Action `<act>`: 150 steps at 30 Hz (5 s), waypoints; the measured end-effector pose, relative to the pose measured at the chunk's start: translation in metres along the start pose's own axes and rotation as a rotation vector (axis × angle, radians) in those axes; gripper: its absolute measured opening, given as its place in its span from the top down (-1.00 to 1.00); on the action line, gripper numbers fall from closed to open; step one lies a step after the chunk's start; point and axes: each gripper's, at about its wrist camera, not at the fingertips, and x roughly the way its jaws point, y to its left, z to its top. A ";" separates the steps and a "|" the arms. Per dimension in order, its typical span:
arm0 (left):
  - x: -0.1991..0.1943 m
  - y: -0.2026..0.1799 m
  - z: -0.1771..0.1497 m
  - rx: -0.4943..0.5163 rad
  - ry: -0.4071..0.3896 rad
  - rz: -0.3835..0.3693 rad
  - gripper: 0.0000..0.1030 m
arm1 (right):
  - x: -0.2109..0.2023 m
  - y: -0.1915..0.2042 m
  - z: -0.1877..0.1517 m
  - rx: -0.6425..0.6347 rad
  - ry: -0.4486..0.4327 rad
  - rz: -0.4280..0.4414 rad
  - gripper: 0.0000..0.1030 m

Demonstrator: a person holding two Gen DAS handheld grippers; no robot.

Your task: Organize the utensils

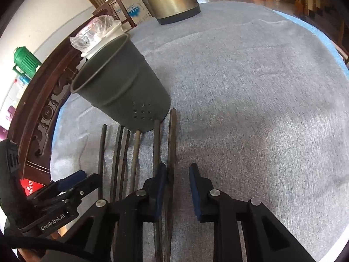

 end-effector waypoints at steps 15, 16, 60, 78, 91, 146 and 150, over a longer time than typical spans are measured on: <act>0.004 0.024 0.020 -0.031 0.060 -0.060 -0.12 | 0.004 -0.010 0.022 0.067 0.067 -0.021 0.50; 0.008 0.028 0.026 -0.032 0.053 -0.060 -0.08 | 0.005 -0.009 0.024 0.067 0.060 -0.020 0.50; -0.024 0.025 0.045 0.028 -0.067 -0.029 0.87 | -0.039 -0.009 0.023 -0.050 -0.069 0.058 0.86; -0.112 0.007 0.026 0.097 -0.348 -0.052 0.87 | -0.029 -0.021 0.029 -0.007 0.003 0.010 0.67; -0.127 0.001 0.014 0.113 -0.401 -0.067 0.87 | 0.003 -0.001 0.026 -0.068 0.078 -0.073 0.43; 0.027 0.004 0.072 0.059 -0.013 -0.251 0.71 | -0.162 -0.017 0.022 0.028 -0.606 0.262 0.88; 0.042 0.001 0.073 0.089 0.002 -0.242 0.71 | -0.162 -0.026 0.019 0.039 -0.605 0.260 0.88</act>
